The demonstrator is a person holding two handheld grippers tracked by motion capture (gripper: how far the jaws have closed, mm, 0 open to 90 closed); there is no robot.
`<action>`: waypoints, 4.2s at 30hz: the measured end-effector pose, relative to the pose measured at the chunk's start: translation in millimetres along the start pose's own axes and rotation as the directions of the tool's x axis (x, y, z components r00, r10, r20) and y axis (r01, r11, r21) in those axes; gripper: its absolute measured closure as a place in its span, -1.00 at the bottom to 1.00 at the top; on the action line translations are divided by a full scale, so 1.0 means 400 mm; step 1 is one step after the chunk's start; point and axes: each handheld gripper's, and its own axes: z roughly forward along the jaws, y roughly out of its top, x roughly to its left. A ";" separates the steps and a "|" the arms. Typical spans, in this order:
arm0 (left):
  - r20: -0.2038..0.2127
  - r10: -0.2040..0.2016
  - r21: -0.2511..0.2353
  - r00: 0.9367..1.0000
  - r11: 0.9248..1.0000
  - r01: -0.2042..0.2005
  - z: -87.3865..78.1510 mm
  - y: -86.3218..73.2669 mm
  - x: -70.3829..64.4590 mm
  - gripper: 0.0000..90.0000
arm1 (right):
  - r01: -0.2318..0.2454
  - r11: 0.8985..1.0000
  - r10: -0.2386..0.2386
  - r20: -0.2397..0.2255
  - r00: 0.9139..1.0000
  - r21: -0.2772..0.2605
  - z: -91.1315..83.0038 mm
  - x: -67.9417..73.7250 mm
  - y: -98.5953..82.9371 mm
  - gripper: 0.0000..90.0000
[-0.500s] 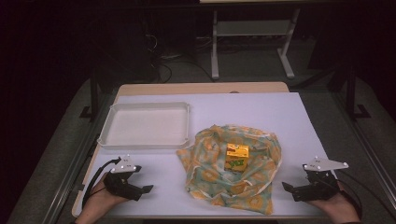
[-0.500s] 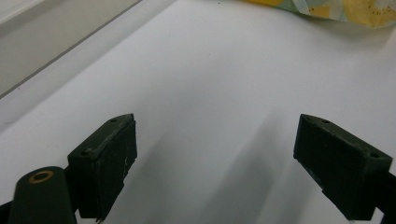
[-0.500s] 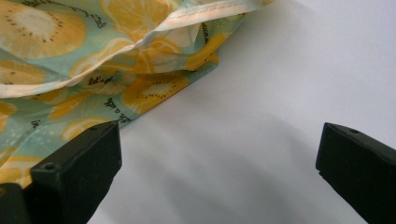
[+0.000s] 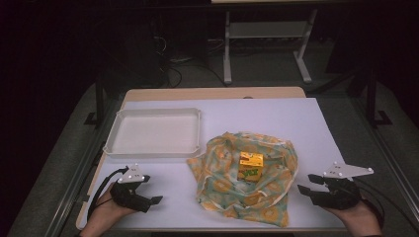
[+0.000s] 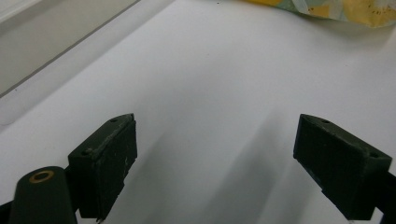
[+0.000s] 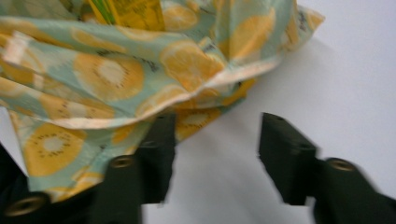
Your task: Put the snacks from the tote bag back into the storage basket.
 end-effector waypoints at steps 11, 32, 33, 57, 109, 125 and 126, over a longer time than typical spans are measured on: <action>-0.004 0.005 -0.001 1.000 1.000 -0.005 -0.002 -0.001 0.001 -0.71 | 0.015 0.999 -0.018 -0.083 0.996 -0.041 -0.009 0.017 0.059 0.99; -0.010 0.004 -0.002 1.000 1.000 -0.004 -0.006 -0.005 -0.002 -0.71 | 0.102 0.993 -0.109 -0.126 0.986 -0.064 0.058 0.047 0.132 0.99; -0.010 0.005 -0.002 1.000 1.000 -0.005 -0.006 -0.005 0.000 -0.71 | 0.106 0.992 -0.114 -0.127 0.985 -0.064 0.063 0.050 0.136 0.99; -0.011 0.011 -0.006 1.000 1.000 -0.011 -0.007 -0.005 -0.002 -0.70 | 0.148 0.987 -0.155 -0.144 0.977 -0.056 0.122 0.067 0.186 0.99; -0.009 0.020 0.000 1.000 1.000 -0.020 -0.006 -0.005 -0.004 -0.70 | 0.140 0.988 -0.148 -0.154 0.977 -0.059 0.221 0.063 0.278 0.99; -0.004 0.014 0.006 1.000 1.000 -0.014 -0.004 -0.006 -0.005 -0.70 | 0.154 0.985 -0.165 -0.171 0.971 -0.072 0.256 0.072 0.307 0.99; -0.004 0.016 0.008 1.000 1.000 -0.016 -0.004 -0.006 -0.005 -0.70 | 0.158 0.985 -0.169 -0.172 0.971 -0.073 0.258 0.072 0.309 0.99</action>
